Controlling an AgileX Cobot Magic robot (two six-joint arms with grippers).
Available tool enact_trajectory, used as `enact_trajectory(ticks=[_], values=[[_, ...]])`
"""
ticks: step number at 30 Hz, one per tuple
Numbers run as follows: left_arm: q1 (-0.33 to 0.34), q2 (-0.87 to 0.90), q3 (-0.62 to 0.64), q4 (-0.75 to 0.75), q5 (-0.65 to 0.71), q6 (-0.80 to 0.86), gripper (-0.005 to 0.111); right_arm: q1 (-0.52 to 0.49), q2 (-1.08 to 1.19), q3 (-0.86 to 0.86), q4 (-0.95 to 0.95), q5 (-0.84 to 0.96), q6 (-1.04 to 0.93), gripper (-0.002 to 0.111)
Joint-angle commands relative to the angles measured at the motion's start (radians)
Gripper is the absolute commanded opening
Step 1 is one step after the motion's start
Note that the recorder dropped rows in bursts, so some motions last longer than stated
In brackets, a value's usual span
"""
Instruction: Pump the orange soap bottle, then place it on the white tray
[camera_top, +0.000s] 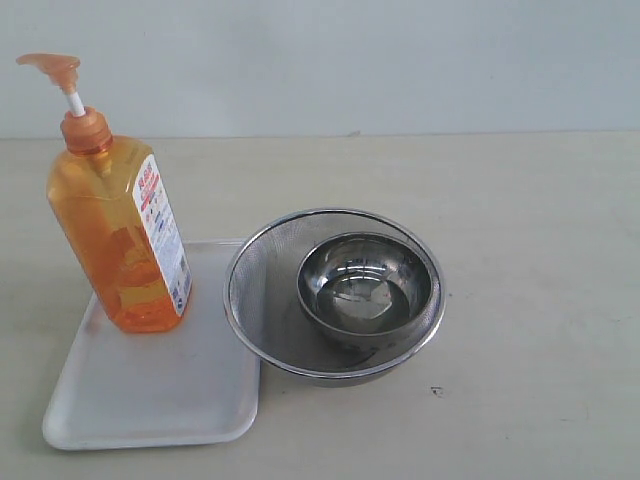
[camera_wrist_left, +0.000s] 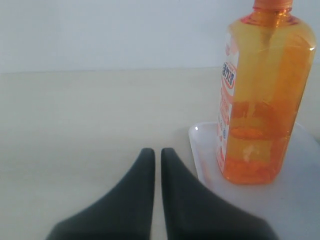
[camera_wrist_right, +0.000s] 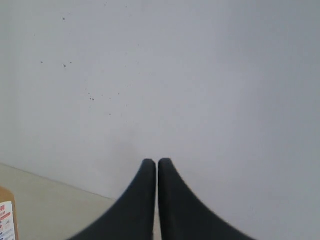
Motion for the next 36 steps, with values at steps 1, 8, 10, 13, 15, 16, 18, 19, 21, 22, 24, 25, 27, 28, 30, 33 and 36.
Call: enact_trajectory(ticks=[1, 8, 10, 13, 15, 16, 18, 19, 21, 22, 24, 25, 27, 28, 30, 33, 36], values=[[-0.008, -0.001, 0.004, -0.011, 0.001, -0.004, 0.005, -0.003, -0.112, 0.079, 0.001, 0.023, 0.018, 0.000], [-0.008, -0.001, 0.004, -0.011, 0.001, -0.004, 0.005, -0.003, -0.150, 0.100, 0.001, -0.007, 0.035, 0.000], [-0.008, -0.001, 0.004, -0.011, 0.001, -0.004, 0.005, -0.003, -0.150, 0.100, 0.006, -0.003, 0.024, 0.000], [-0.008, -0.001, 0.004, -0.011, 0.001, -0.004, 0.005, -0.003, -0.150, 0.103, 0.223, 0.012, -0.173, 0.000], [-0.008, -0.001, 0.004, -0.011, 0.001, -0.004, 0.005, -0.003, -0.150, 0.120, 0.529, 0.024, -0.486, 0.000], [-0.008, -0.001, 0.004, -0.011, 0.001, -0.004, 0.005, -0.003, -0.150, 0.129, 0.657, 0.024, -0.667, 0.000], [-0.008, -0.001, 0.004, -0.011, 0.001, -0.004, 0.005, -0.003, -0.150, 0.157, 0.958, 0.019, -1.008, 0.000], [-0.008, -0.001, 0.004, -0.011, 0.001, -0.004, 0.005, -0.003, -0.152, 0.170, 1.046, 0.019, -1.115, 0.000], [-0.008, -0.001, 0.004, -0.011, 0.001, -0.004, 0.005, -0.003, -0.156, 0.190, 1.165, 0.019, -1.282, 0.000], [-0.008, -0.001, 0.004, -0.011, 0.001, -0.004, 0.005, -0.003, -0.158, 0.190, 1.165, 0.024, -1.282, 0.000], [-0.008, -0.001, 0.004, -0.011, 0.001, -0.004, 0.005, -0.003, -0.160, 0.190, 1.191, 0.026, -1.321, 0.000], [-0.008, -0.001, 0.004, -0.011, 0.001, -0.004, 0.005, -0.003, -0.160, 0.190, 1.241, 0.029, -1.372, 0.000], [-0.008, -0.001, 0.004, -0.010, -0.001, -0.004, 0.005, -0.003, -0.160, 0.190, 1.369, 0.060, -1.523, 0.000], [-0.008, -0.001, 0.004, -0.010, -0.001, -0.004, 0.005, -0.003, -0.160, 0.190, 1.382, 0.072, -1.547, 0.000], [-0.008, -0.001, 0.004, -0.010, -0.001, -0.004, 0.005, -0.003, -0.160, 0.190, 1.414, 0.090, -1.596, 0.000], [-0.008, -0.001, 0.004, -0.010, -0.001, -0.004, 0.005, -0.003, -0.160, 0.190, 1.534, 0.095, -1.748, 0.000], [-0.008, -0.001, 0.004, -0.010, 0.000, -0.004, 0.005, -0.003, -0.160, 0.190, 1.534, 0.101, -1.753, 0.000]])
